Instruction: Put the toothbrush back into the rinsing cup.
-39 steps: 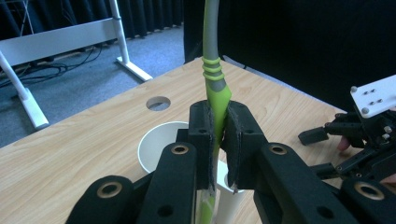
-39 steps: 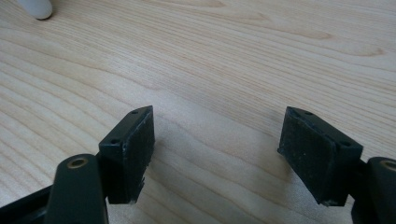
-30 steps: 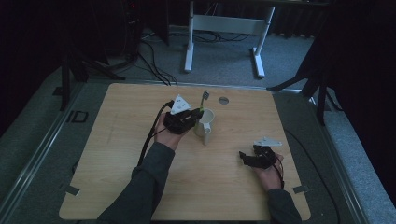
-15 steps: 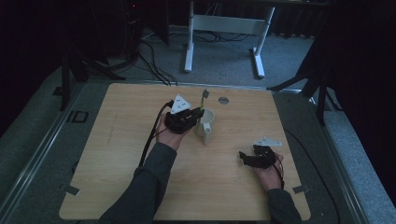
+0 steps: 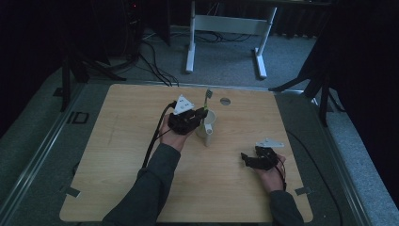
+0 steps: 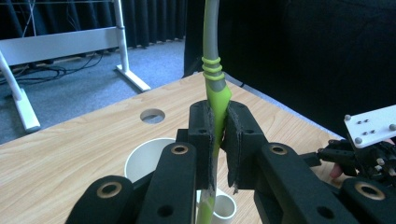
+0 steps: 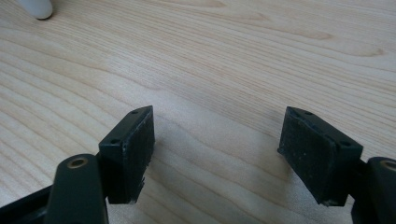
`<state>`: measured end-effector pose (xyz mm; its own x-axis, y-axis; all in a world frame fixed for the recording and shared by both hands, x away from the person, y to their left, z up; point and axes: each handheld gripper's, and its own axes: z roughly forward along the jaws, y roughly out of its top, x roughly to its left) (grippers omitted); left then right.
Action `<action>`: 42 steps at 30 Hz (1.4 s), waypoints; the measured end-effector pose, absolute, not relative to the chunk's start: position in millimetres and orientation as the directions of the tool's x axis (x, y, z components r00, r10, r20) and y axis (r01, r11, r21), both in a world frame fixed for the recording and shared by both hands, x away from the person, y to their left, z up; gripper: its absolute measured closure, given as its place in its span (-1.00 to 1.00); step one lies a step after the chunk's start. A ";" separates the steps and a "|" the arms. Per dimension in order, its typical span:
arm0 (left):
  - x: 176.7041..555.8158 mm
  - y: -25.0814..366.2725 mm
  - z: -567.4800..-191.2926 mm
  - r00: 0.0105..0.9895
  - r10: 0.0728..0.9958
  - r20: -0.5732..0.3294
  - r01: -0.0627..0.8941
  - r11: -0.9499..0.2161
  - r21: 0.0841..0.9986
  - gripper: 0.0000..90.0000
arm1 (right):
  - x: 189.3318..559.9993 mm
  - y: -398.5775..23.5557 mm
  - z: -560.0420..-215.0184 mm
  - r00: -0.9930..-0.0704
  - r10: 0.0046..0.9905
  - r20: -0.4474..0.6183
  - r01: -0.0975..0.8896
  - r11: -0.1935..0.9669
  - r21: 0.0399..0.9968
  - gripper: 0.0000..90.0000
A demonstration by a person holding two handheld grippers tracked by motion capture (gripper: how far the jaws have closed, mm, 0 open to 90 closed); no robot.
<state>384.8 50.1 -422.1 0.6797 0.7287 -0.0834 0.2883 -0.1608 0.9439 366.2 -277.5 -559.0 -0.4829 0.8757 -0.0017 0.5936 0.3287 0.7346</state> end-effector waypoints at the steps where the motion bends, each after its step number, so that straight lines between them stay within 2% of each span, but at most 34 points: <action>1: 384.8 49.6 -421.9 0.680 0.728 -0.085 0.288 -0.159 0.944 0.82 | 366.2 -277.4 -559.0 -0.482 0.876 -0.001 0.594 0.328 0.734 -0.42; 42: 390.1 27.0 -428.6 0.697 0.707 -0.124 0.296 -0.126 0.947 0.81 | 366.2 -277.4 -559.0 -0.482 0.876 -0.001 0.594 0.328 0.735 -0.42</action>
<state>390.1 27.0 -428.6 0.6967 0.7066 -0.1241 0.2962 -0.1257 0.9468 366.2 -277.4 -559.0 -0.4823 0.8760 -0.0012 0.5939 0.3280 0.7346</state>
